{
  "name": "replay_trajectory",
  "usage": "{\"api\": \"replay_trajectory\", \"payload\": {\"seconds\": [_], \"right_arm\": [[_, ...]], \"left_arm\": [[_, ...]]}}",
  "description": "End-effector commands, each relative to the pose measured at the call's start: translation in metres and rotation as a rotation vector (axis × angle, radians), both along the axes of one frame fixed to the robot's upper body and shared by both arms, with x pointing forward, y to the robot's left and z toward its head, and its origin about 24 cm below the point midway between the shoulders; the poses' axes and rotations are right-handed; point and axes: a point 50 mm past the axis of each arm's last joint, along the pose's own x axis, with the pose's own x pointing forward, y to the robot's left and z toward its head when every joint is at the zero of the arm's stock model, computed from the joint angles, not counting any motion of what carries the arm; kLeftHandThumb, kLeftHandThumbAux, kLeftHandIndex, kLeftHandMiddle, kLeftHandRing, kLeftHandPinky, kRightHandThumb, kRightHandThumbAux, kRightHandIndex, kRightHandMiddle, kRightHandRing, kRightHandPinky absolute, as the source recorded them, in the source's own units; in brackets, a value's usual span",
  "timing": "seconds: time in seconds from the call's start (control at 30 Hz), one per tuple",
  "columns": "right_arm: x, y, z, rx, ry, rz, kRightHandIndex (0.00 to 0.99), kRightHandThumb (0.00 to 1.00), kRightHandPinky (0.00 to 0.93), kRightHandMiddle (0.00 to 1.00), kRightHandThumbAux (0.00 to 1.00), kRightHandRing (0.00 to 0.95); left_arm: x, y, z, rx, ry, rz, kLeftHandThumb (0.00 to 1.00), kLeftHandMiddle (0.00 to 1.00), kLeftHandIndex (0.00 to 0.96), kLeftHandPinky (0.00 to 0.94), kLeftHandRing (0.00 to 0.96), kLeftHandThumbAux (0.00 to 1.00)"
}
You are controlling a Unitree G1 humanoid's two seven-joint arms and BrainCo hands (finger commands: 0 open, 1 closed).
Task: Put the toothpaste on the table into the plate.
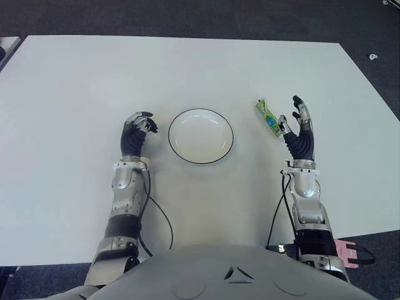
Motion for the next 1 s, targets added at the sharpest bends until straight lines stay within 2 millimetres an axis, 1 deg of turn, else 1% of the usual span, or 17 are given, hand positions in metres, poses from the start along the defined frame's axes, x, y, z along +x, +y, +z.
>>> {"api": "replay_trajectory", "payload": {"seconds": [0.03,0.2,0.5,0.8,0.87,1.0], "right_arm": [[0.004,0.001,0.010,-0.058,-0.006,-0.028,0.010,0.556,0.044,0.007,0.387,0.007],[0.008,0.000,0.016,-0.101,-0.007,-0.047,0.001,0.559,0.006,0.000,0.292,0.000],[0.014,-0.004,0.017,-0.185,0.039,-0.076,0.000,0.554,0.000,0.000,0.184,0.000],[0.026,-0.009,0.020,-0.311,0.111,-0.095,0.000,0.553,0.000,0.000,0.139,0.000],[0.029,-0.012,0.019,-0.354,0.146,-0.098,0.000,0.557,0.000,0.000,0.139,0.000],[0.040,-0.018,0.015,-0.458,0.295,-0.101,0.000,0.569,0.000,0.000,0.140,0.000]], "left_arm": [[-0.050,-0.005,-0.060,-0.082,0.313,-0.010,0.702,0.589,0.436,0.552,0.567,0.720],[-0.049,-0.005,-0.061,-0.075,0.288,-0.050,0.702,0.583,0.436,0.566,0.573,0.720],[-0.049,-0.005,-0.061,-0.074,0.267,-0.067,0.701,0.586,0.436,0.569,0.582,0.720],[-0.048,-0.005,-0.061,-0.043,0.267,-0.076,0.702,0.598,0.437,0.572,0.591,0.720],[-0.047,-0.005,-0.061,-0.041,0.270,-0.068,0.702,0.600,0.437,0.577,0.593,0.720],[-0.047,-0.005,-0.060,-0.048,0.275,-0.058,0.703,0.601,0.437,0.582,0.599,0.720]]}}
